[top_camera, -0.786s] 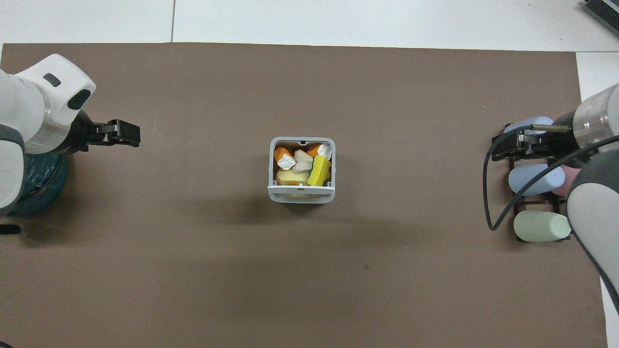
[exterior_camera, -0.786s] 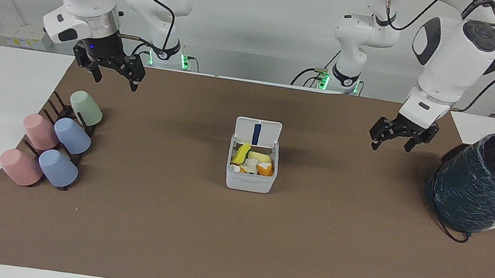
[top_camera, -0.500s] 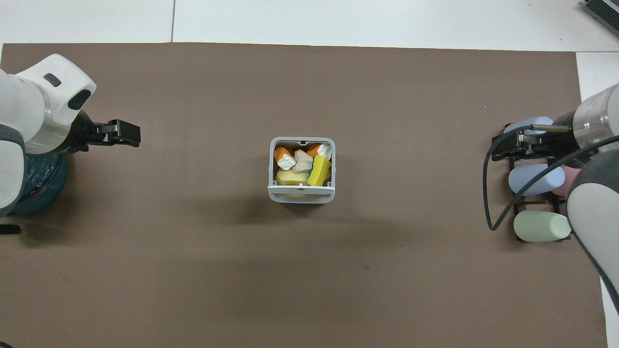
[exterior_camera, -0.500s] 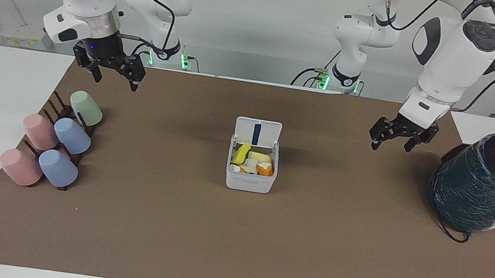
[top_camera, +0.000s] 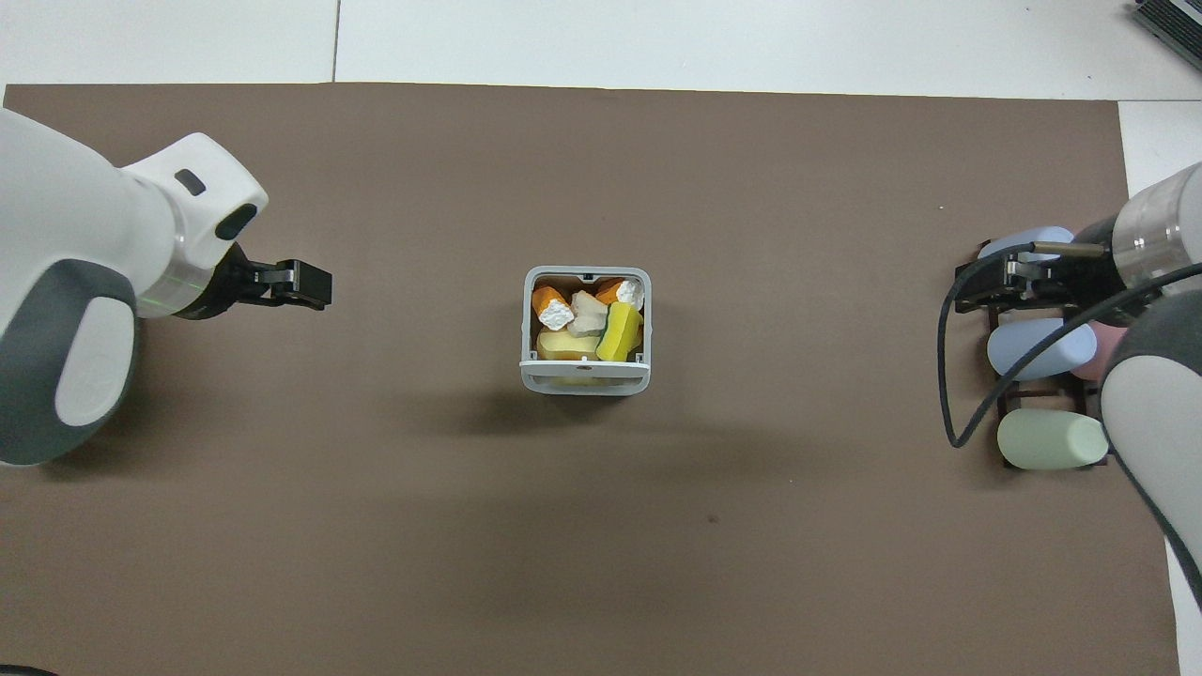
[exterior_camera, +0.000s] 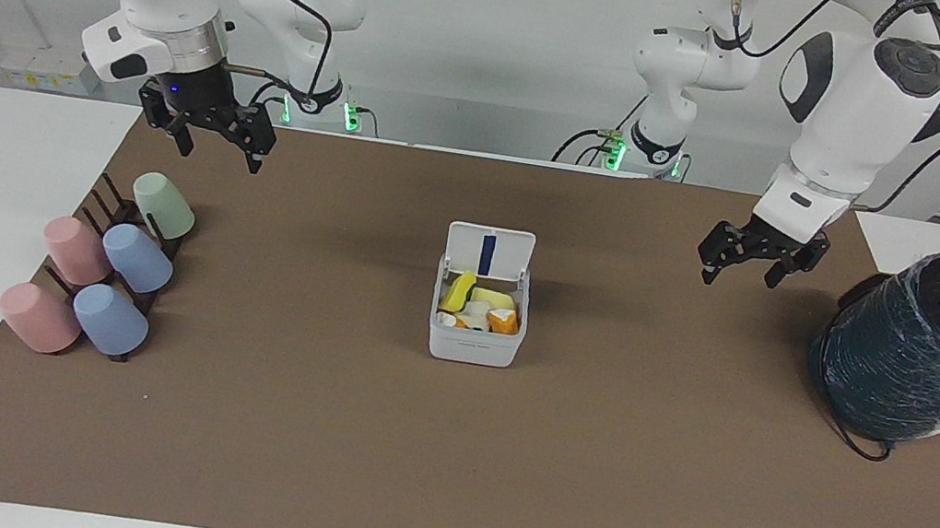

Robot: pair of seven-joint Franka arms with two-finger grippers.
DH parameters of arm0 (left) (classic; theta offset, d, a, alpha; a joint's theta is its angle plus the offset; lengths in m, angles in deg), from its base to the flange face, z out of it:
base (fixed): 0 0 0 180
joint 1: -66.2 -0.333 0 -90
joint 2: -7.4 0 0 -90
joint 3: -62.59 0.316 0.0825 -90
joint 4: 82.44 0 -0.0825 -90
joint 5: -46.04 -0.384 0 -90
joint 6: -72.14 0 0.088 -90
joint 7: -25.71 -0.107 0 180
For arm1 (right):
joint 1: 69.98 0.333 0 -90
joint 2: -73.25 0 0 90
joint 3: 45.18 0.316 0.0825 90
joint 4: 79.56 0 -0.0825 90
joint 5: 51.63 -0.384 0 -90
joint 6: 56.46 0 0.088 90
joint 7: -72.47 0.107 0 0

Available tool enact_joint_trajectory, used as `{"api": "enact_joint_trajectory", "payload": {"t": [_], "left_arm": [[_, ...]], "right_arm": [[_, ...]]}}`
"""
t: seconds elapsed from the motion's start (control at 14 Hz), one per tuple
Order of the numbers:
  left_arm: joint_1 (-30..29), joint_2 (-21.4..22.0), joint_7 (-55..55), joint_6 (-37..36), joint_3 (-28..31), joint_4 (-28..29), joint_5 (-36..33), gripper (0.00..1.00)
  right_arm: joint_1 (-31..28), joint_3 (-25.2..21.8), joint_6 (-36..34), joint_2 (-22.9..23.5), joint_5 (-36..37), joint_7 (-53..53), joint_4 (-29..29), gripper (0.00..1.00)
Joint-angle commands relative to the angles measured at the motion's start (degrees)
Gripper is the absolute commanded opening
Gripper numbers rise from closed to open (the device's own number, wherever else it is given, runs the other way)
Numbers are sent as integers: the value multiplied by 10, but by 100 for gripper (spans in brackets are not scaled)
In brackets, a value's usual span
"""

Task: Close trash can lid
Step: 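Move the left gripper toward the open white trash can lid, then push the white lid down over the can with the left gripper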

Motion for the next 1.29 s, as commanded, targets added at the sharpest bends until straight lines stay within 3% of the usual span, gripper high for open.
{"api": "enact_joint_trajectory", "payload": {"t": [0.0,0.36,0.5,0.64,0.79,1.07,1.21], "left_arm": [[56,43,36,-9,3,59,-5,100],[175,71,160,-10,3,109,65,97],[210,76,220,7,3,120,93,81],[233,71,284,86,3,142,104,48],[253,63,320,169,3,167,110,25],[254,37,330,244,3,172,112,0],[250,19,330,290,3,168,120,0]], "right_arm": [[-6,2,-1,-2,-4,-12,-1,100],[-6,2,-2,-2,-4,-12,-1,100],[-6,2,-1,-2,-4,-12,-1,100],[-6,2,-1,-2,-4,-12,-1,100],[-6,2,-1,-2,-4,-12,-1,100],[-6,2,-1,-2,-4,-12,-1,100],[-6,2,-1,-2,-4,-12,-1,100]]}}
